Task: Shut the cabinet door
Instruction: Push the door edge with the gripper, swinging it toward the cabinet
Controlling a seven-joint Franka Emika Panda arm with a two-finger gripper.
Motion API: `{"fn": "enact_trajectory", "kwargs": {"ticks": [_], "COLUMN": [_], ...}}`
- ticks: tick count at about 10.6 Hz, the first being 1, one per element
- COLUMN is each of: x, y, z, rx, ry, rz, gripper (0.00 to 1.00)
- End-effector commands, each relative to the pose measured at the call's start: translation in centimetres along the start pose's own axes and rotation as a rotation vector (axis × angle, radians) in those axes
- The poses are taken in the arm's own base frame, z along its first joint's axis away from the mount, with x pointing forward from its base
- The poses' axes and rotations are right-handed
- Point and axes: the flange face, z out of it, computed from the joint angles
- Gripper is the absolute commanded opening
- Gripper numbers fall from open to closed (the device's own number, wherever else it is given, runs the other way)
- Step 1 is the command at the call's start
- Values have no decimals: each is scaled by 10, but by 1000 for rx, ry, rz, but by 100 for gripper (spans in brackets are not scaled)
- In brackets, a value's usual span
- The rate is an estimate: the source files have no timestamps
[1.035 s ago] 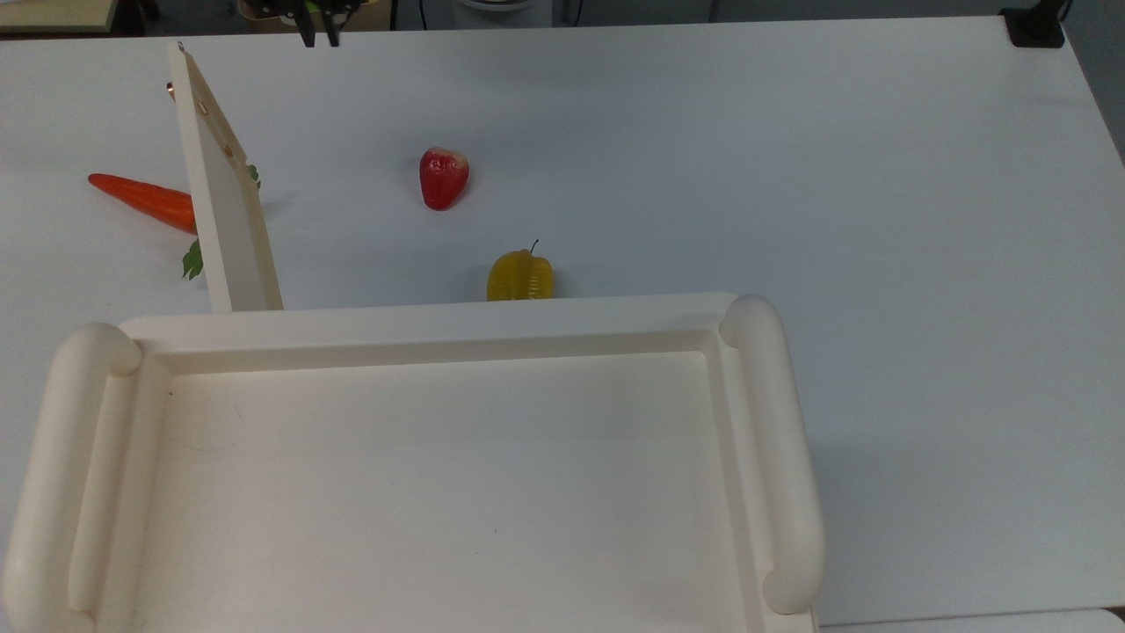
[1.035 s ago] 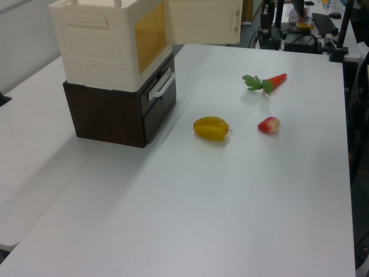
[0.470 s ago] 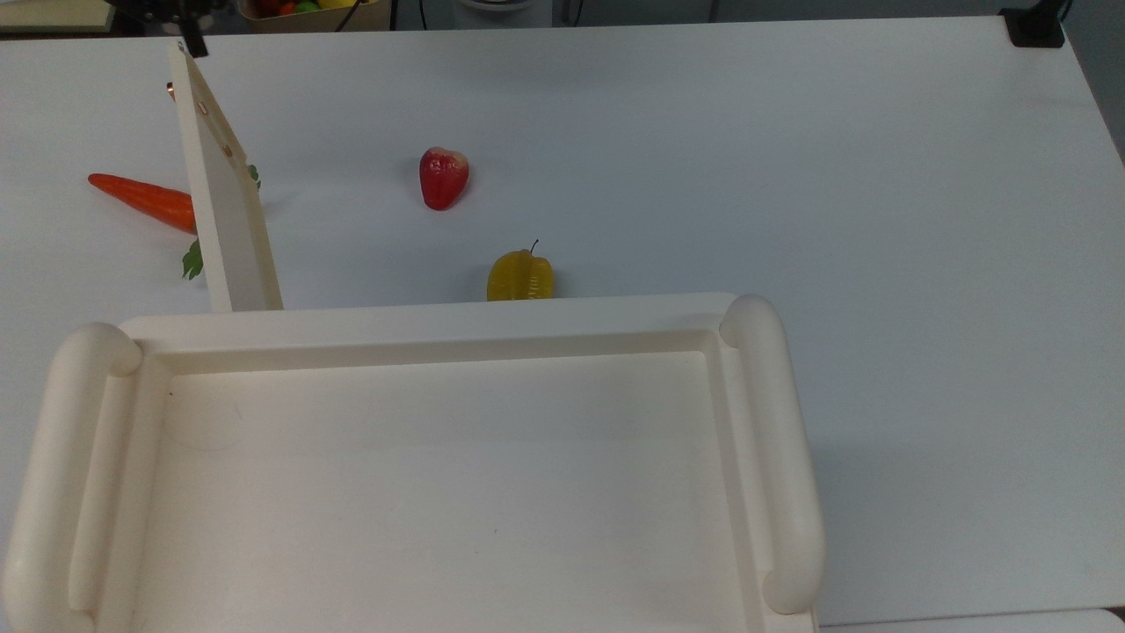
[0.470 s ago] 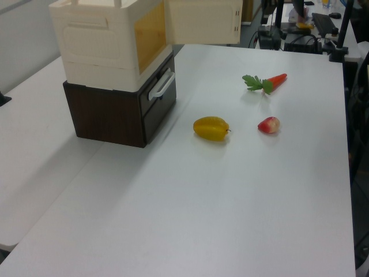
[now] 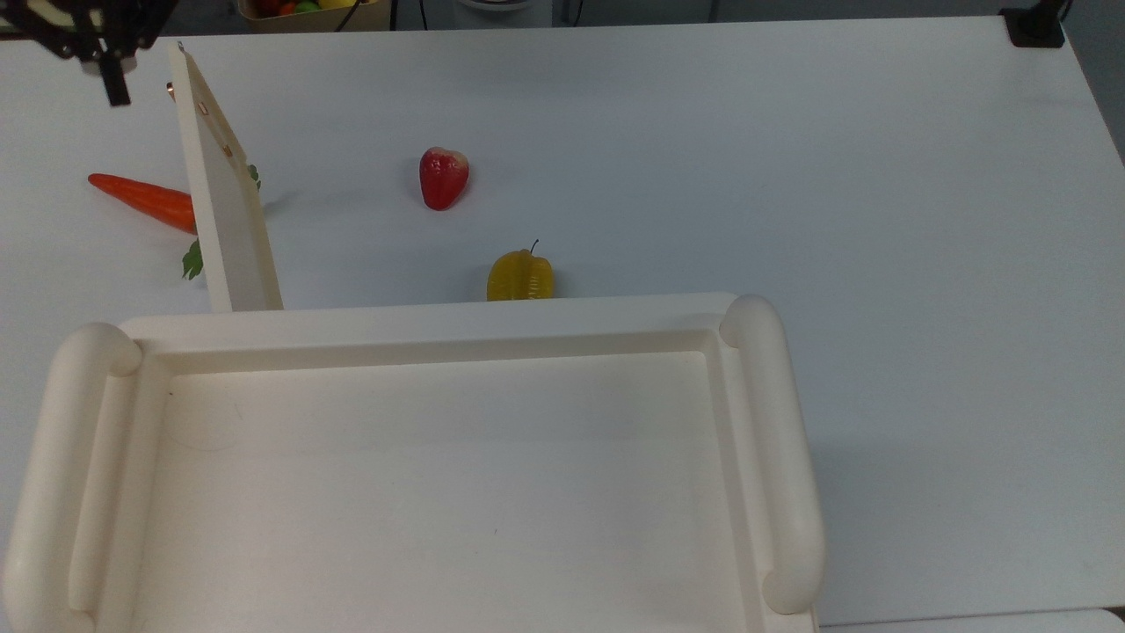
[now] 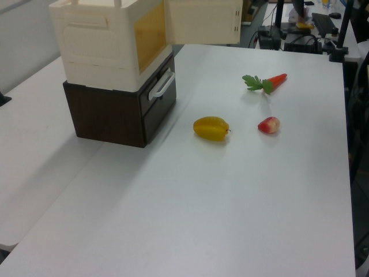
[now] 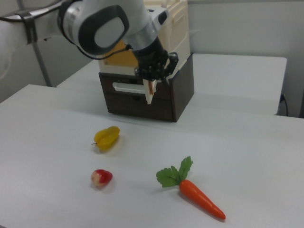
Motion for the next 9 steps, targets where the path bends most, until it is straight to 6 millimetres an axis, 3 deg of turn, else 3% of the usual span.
{"fn": "enact_trajectory", "kwargs": {"ticks": [1, 4, 7, 9], "x": [11, 30, 55, 77], "y": [5, -14, -52, -77], "z": [15, 21, 27, 26], "rx": [-52, 19, 122, 196], "ry": [129, 235, 236, 276], "rz": [-49, -61, -101, -38], "gripper": [0, 0, 0, 0]}}
